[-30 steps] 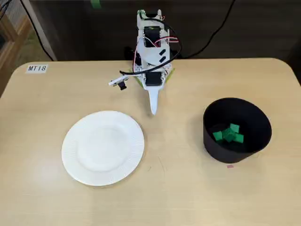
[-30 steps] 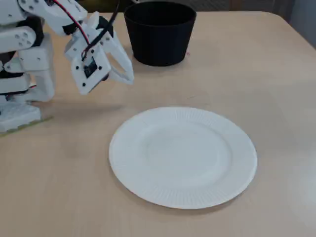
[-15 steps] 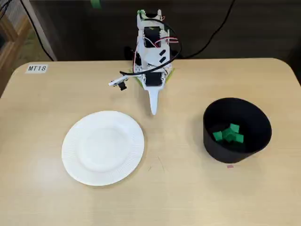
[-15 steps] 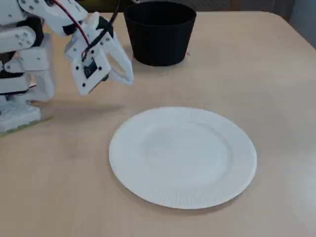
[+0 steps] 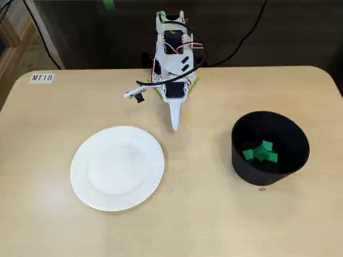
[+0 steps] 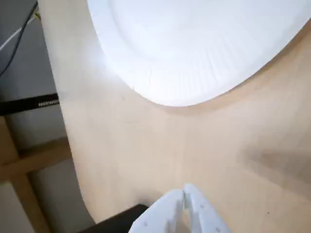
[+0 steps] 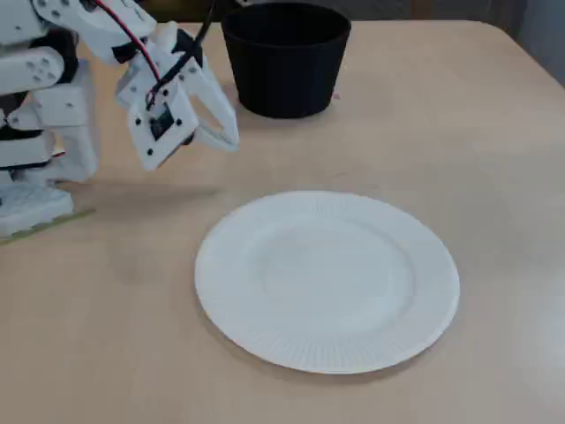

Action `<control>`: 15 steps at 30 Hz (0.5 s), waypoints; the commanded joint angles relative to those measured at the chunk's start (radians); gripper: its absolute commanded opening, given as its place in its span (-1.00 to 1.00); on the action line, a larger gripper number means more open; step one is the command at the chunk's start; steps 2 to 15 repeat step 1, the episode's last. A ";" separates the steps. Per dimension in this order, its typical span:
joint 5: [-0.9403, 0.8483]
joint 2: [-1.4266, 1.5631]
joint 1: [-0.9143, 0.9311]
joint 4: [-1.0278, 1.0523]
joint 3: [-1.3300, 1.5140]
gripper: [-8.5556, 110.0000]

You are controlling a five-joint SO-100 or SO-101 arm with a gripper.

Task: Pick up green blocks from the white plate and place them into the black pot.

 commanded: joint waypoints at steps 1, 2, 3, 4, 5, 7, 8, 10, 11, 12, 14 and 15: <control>-0.008 0.003 0.003 0.003 -0.006 -0.90; -0.008 0.003 0.003 0.003 -0.006 -0.90; -0.008 0.003 0.003 0.003 -0.006 -0.90; -0.008 0.003 0.003 0.003 -0.006 -0.90; -0.008 0.003 0.003 0.003 -0.006 -0.90; -0.008 0.003 0.003 0.003 -0.006 -0.90; -0.008 0.003 0.003 0.003 -0.006 -0.90; -0.008 0.003 0.003 0.003 -0.006 -0.90; -0.008 0.003 0.003 0.003 -0.006 -0.90; -0.008 0.003 0.003 0.003 -0.006 -0.90; -0.008 0.003 0.003 0.003 -0.006 -0.90; -0.008 0.003 0.003 0.003 -0.006 -0.90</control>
